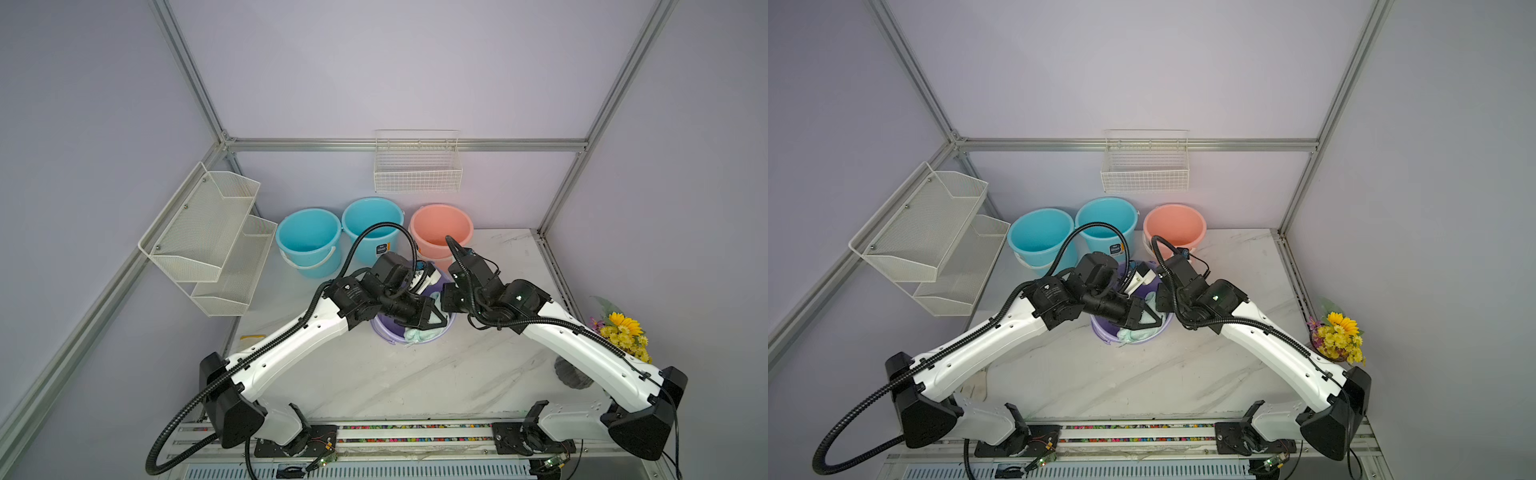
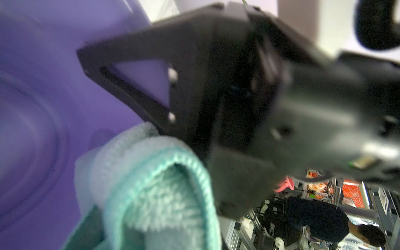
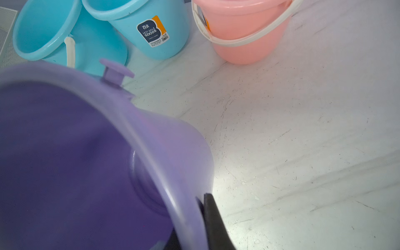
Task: Wipe the inside of the bucket with a cloth
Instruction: Wipe the dirt from the inside of the bucket.
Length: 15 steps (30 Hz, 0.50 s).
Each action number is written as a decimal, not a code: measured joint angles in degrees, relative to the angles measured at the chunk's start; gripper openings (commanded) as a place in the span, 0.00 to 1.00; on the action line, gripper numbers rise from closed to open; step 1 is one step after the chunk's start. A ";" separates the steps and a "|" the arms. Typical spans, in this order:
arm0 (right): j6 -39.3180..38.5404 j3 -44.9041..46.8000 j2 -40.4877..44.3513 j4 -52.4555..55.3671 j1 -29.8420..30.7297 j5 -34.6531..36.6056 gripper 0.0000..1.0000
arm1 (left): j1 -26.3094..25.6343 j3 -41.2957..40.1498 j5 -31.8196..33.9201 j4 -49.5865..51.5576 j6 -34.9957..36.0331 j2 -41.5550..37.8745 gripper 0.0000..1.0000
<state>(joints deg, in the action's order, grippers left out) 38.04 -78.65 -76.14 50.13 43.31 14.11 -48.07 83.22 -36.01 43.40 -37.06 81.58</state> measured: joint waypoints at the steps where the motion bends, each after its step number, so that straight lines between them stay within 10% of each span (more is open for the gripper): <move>1: 0.00 0.00 -0.07 -0.33 -0.04 0.09 0.00 | -0.24 0.57 0.00 2.10 1.07 -0.57 0.00; 15: -0.39 -0.11 -1.73 -1.70 -0.37 2.58 0.00 | -1.55 12.83 22.14 31.26 12.22 2.78 0.00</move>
<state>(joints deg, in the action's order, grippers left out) 37.65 -78.76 -77.87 48.42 42.94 16.69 -49.63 96.05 -13.87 74.65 -24.84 84.36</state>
